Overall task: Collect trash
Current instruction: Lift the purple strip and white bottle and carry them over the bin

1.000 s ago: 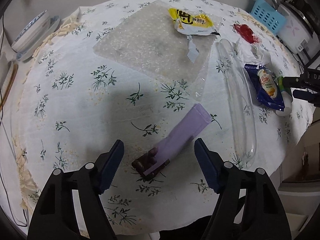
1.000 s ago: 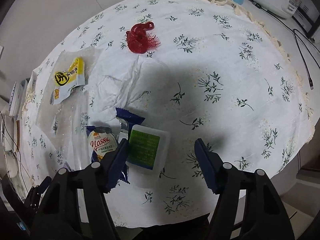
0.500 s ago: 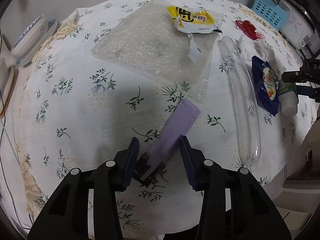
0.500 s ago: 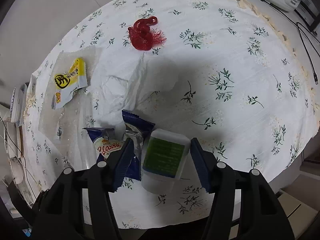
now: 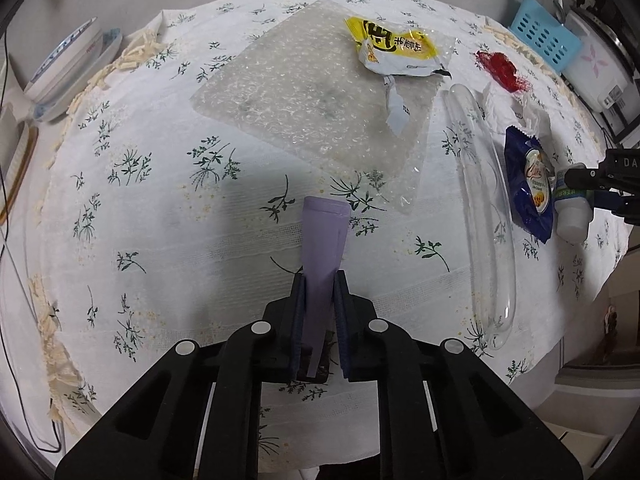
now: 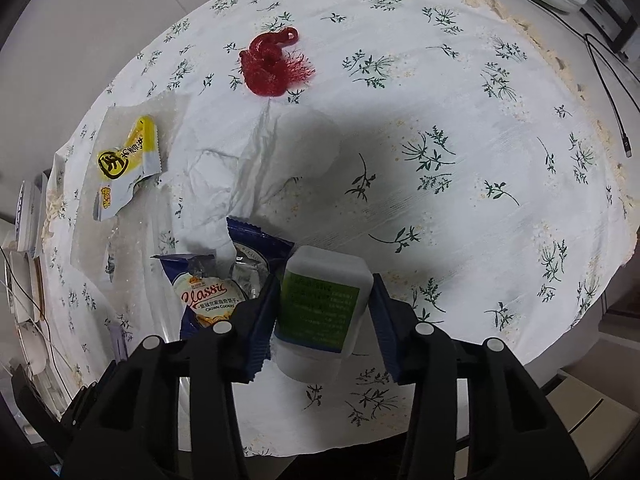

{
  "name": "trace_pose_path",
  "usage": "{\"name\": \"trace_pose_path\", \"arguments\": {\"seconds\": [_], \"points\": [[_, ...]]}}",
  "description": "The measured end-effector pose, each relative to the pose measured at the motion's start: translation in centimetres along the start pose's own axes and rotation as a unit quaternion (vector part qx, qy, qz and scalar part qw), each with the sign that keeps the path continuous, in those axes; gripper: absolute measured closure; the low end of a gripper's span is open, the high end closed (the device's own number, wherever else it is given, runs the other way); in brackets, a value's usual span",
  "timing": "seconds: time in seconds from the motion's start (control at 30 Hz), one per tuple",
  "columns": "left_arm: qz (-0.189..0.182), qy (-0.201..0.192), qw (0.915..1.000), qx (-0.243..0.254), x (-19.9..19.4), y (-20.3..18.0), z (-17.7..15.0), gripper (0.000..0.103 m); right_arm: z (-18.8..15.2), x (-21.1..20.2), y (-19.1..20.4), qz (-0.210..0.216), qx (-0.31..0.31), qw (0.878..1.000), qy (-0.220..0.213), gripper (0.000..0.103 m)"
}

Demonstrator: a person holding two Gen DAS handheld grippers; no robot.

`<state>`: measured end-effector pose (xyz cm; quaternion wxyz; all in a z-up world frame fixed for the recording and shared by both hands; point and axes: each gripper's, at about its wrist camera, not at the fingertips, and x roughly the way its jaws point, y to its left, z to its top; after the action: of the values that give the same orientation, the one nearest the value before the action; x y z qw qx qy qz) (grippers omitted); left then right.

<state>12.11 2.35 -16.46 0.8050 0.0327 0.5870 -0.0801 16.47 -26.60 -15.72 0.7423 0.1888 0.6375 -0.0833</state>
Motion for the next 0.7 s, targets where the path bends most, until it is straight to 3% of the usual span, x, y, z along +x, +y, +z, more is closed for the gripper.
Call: {"name": "trace_pose_path", "arguments": {"seconds": [0.7], "points": [[0.001, -0.026, 0.9991, -0.033, -3.9, -0.6, -0.8, 0.09, -2.0, -3.1, -0.5, -0.002, -0.056, 0.998, -0.034, 0.063]]}}
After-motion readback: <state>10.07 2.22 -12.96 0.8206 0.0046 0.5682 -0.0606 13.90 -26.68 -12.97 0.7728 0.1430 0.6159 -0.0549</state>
